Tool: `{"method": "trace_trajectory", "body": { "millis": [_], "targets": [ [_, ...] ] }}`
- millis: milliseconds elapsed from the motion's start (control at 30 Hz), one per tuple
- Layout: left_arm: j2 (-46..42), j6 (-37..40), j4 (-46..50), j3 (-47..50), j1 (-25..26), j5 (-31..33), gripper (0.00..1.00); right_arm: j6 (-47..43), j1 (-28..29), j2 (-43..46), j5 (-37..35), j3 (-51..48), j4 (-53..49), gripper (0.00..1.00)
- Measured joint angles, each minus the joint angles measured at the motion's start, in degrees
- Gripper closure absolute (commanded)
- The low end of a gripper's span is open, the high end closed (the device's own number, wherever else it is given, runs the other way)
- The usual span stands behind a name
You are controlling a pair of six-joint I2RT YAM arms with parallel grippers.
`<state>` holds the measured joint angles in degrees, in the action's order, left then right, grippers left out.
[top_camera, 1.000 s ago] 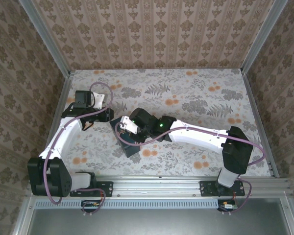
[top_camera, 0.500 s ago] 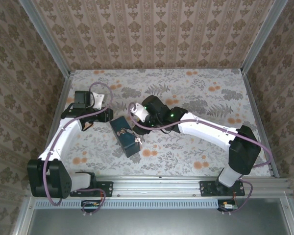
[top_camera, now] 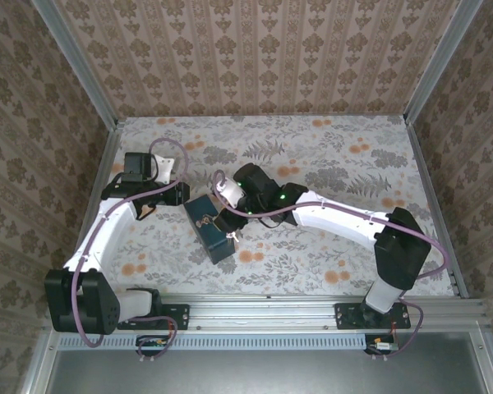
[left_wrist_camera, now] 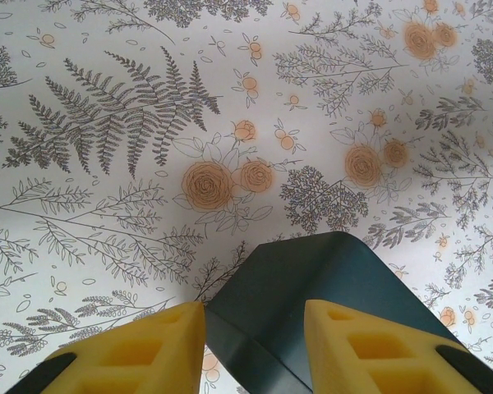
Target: Unlock the padlock with the key
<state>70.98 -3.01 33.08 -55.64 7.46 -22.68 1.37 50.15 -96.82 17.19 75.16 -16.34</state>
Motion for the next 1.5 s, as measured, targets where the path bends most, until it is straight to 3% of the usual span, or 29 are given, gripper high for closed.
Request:
{"method": "trace_trajectory", "body": {
  "millis": [167,500,700,933,1100,1267,1500],
  "targets": [
    [0.0,0.0,0.3,-0.2,0.1,0.0,0.62,0.2,0.0,-1.8,-0.2,-0.3,0.4,0.55],
    [-1.1,3.6,1.1,-1.2,1.9,0.0,0.63,2.9,-0.5,-2.2,1.2,-2.7,3.4,0.82],
    [-6.0,13.7,-2.9,-0.3,8.0,-1.2,0.6,10.4,-5.3,-2.1,8.4,-3.1,4.4,0.86],
    [-8.6,27.5,-9.2,2.4,10.4,-11.2,0.56,21.5,-10.1,-2.2,17.2,-3.3,6.2,0.87],
    [-7.9,36.7,-7.5,3.6,11.7,-15.5,0.53,30.9,-12.2,-2.4,22.4,-4.8,12.2,0.87],
    [-7.5,42.5,-7.1,5.2,14.2,-12.4,0.5,38.6,-13.8,-4.3,26.4,-5.2,16.5,0.87],
    [-7.4,48.6,-8.7,8.0,20.7,-1.5,0.48,46.1,-15.7,-7.7,30.5,-5.3,20.9,0.87]
  ]
}}
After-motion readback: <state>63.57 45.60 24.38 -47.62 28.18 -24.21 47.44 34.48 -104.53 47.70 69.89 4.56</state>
